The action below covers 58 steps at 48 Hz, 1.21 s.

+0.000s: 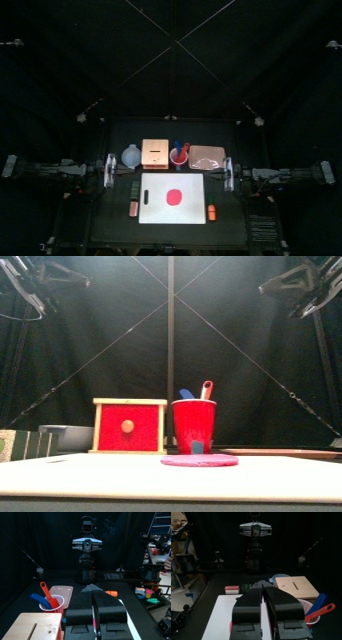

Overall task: Get the cutter from the drawer then cut the dough then place the extra dough in the bowl
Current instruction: Open the drawer

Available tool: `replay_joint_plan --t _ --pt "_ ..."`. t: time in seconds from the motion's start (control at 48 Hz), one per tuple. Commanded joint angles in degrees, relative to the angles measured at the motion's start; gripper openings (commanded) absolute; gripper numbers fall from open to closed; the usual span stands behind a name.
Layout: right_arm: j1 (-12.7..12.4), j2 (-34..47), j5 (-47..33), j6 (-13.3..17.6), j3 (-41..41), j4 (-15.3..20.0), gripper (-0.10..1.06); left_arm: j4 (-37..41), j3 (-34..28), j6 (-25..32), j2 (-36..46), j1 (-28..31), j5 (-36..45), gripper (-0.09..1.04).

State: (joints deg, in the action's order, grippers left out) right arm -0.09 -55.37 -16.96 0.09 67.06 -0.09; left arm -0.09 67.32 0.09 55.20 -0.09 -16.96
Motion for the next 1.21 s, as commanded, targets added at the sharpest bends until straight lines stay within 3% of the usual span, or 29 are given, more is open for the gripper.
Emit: replay_joint_plan --t 0.021,0.083,0.167,0.271,0.417,0.562,0.771,0.958,1.208 --pt "-0.88 2.29 -0.35 0.00 -1.05 0.00 -0.02 -0.88 -1.49 -0.62 -2.29 -0.35 -0.53 -0.06" --pt "-1.67 4.66 -0.44 0.00 -2.29 0.00 0.01 -2.99 -1.76 -1.23 -3.16 -0.26 -0.88 -0.04" --pt "-3.96 11.16 -0.53 0.00 -6.06 0.00 0.02 -12.30 -1.85 -3.52 -6.24 0.18 -3.25 -0.01" --pt "-7.38 22.15 -0.53 0.09 -14.94 0.00 0.02 -25.05 -1.23 -5.36 -11.07 -0.26 -6.59 -0.01" --pt "-9.93 35.86 -0.18 -0.26 -27.07 -0.26 0.03 -39.02 -1.05 -7.12 -19.07 -1.14 -8.79 -0.01" --pt "-12.83 50.01 2.29 0.09 -38.32 -2.55 0.03 -44.74 -1.85 -7.65 -27.25 -5.01 -10.81 -0.01" --pt "-14.24 67.32 13.62 -0.18 -53.00 -4.39 0.03 -53.09 -2.72 -8.00 -36.12 -9.23 -21.36 -0.01" --pt "-14.41 71.54 26.28 0.00 -57.04 -9.14 0.03 -57.22 -3.34 -8.00 -40.78 -12.22 -25.75 -0.01" --pt "-14.41 72.86 32.17 0.00 -57.04 -11.34 0.03 -57.74 -6.94 -8.00 -48.25 -12.48 -25.93 0.04"
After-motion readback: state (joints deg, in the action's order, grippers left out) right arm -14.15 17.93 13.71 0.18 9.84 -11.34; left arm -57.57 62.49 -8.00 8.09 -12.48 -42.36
